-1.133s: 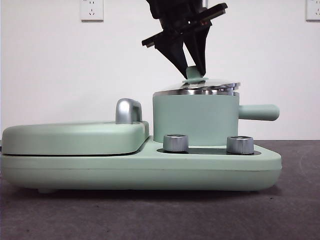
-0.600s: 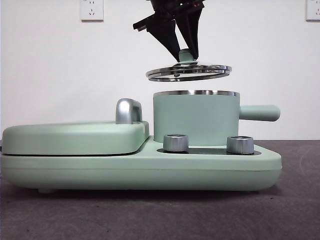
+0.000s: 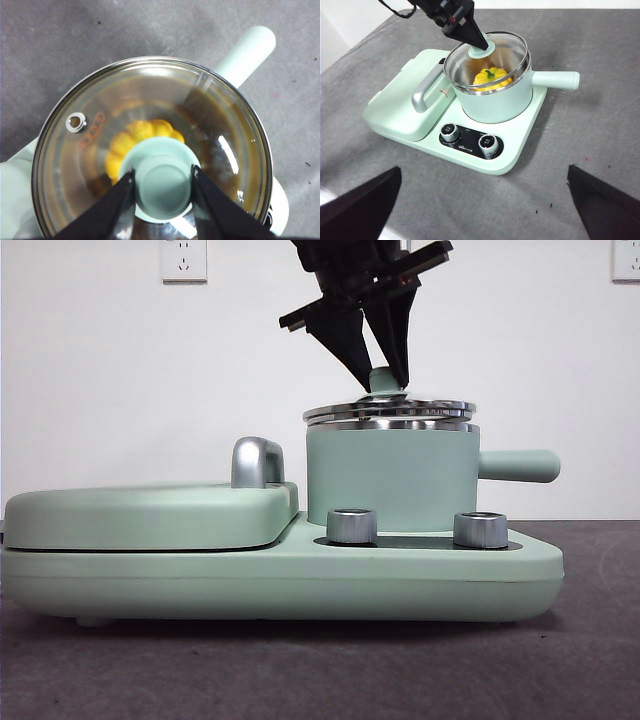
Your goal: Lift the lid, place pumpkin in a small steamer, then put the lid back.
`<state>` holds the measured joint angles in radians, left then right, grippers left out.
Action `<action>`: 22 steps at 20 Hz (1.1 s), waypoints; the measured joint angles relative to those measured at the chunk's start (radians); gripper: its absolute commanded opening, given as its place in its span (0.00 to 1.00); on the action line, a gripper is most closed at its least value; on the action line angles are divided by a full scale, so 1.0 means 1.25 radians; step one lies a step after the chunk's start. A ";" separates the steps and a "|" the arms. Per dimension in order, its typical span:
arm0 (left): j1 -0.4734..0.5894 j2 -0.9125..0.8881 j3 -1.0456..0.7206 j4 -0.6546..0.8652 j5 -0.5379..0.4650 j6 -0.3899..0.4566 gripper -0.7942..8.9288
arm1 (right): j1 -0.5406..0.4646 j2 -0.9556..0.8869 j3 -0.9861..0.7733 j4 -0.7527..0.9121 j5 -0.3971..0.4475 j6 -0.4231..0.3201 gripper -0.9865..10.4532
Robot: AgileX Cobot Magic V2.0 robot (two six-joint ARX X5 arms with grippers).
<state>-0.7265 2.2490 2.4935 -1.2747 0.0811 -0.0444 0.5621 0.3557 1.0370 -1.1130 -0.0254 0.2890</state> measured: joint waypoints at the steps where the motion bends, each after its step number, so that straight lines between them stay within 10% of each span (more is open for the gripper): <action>1: 0.000 0.002 0.000 0.001 0.000 0.000 0.10 | 0.000 0.000 0.000 0.000 0.000 0.000 0.57; 18: -0.007 0.020 0.001 0.020 -0.003 0.020 0.11 | 0.000 0.000 0.000 0.000 0.000 0.001 0.57; 20: -0.007 0.020 0.002 0.020 -0.003 0.017 0.19 | 0.000 0.000 0.000 0.000 0.000 0.001 0.57; 22: -0.008 0.021 0.002 0.019 -0.002 0.001 0.52 | 0.000 0.000 0.000 -0.001 0.000 0.001 0.57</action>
<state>-0.7364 2.2757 2.4954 -1.2507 0.0784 -0.0433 0.5621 0.3557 1.0370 -1.1141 -0.0257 0.2897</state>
